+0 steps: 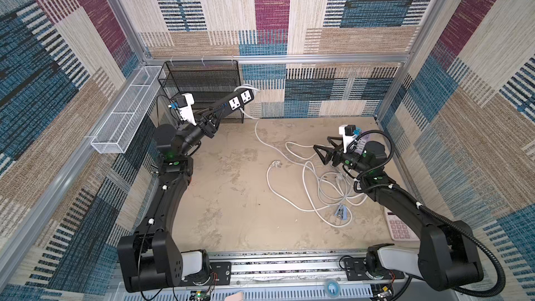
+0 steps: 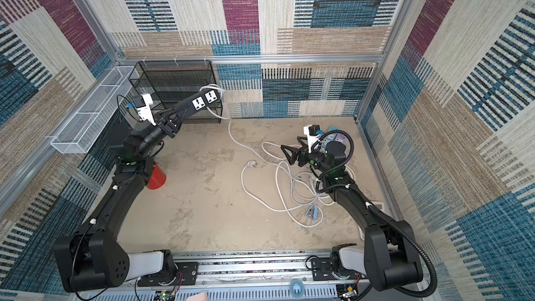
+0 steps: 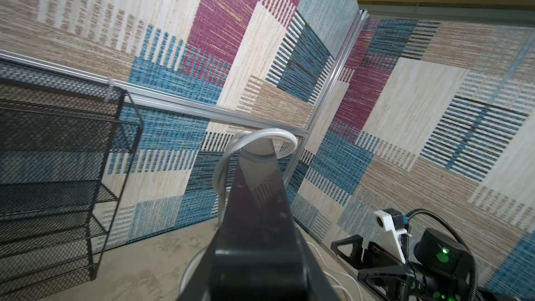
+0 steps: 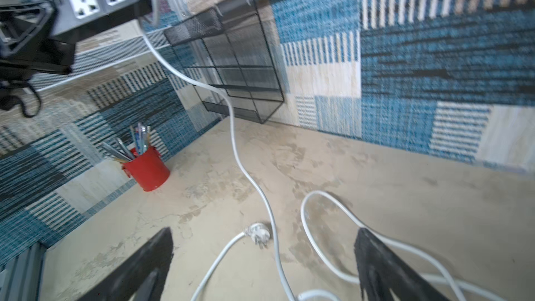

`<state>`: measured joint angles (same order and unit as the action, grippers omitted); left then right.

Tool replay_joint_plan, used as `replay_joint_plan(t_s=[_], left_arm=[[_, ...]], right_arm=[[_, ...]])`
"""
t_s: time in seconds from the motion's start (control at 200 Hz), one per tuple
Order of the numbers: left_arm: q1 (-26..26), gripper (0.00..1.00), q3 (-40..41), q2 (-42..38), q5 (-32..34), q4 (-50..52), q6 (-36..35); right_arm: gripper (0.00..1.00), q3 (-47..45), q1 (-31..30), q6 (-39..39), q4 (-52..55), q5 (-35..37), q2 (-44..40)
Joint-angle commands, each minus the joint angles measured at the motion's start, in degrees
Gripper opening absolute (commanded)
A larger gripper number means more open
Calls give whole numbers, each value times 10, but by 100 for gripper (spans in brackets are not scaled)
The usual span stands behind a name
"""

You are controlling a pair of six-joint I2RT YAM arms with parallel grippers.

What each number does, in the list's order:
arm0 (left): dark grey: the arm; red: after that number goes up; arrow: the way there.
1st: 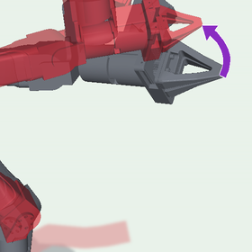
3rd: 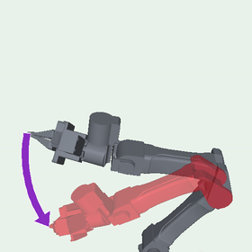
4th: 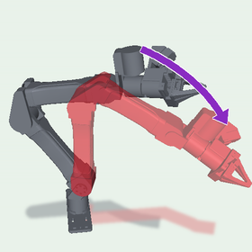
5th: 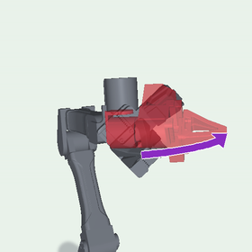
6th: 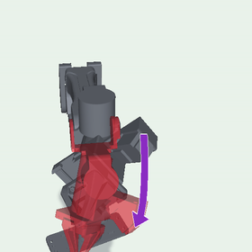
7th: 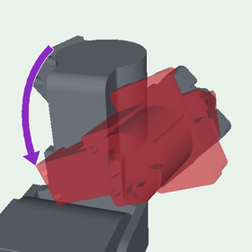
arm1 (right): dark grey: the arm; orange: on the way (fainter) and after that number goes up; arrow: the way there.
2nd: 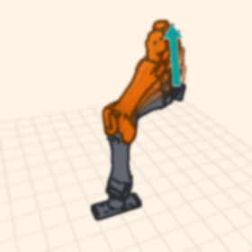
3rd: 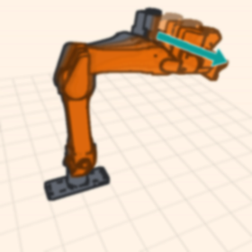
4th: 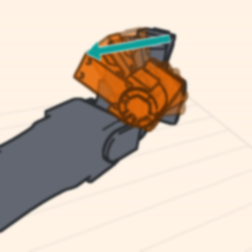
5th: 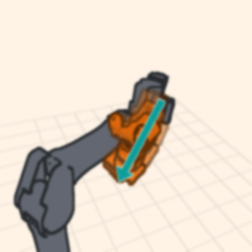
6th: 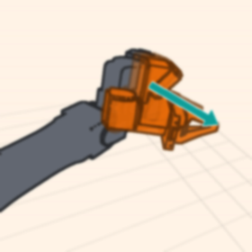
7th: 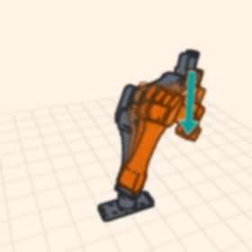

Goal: Unwrap the cord wrapped around the power strip
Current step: Unwrap the power cord from the power strip.

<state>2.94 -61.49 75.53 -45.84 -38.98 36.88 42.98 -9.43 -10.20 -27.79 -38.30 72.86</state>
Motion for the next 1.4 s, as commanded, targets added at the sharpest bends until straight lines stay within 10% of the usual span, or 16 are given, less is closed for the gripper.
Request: replay_joint_plan(t_s=[0.0,0.851,1.067,1.392], left_arm=[[-29,0,-19,7,-35,-47,33],[-99,0,-26,-9,-70,-64,65],[-105,0,-23,-12,-73,-70,70],[-105,0,-21,-16,-74,-67,63]], right_arm=[[98,48,-13,26,-56,-94,24],[96,335,-152,13,-270,-99,331],[77,405,-154,-13,-274,-106,390],[18,371,-158,-26,-288,-110,389]])
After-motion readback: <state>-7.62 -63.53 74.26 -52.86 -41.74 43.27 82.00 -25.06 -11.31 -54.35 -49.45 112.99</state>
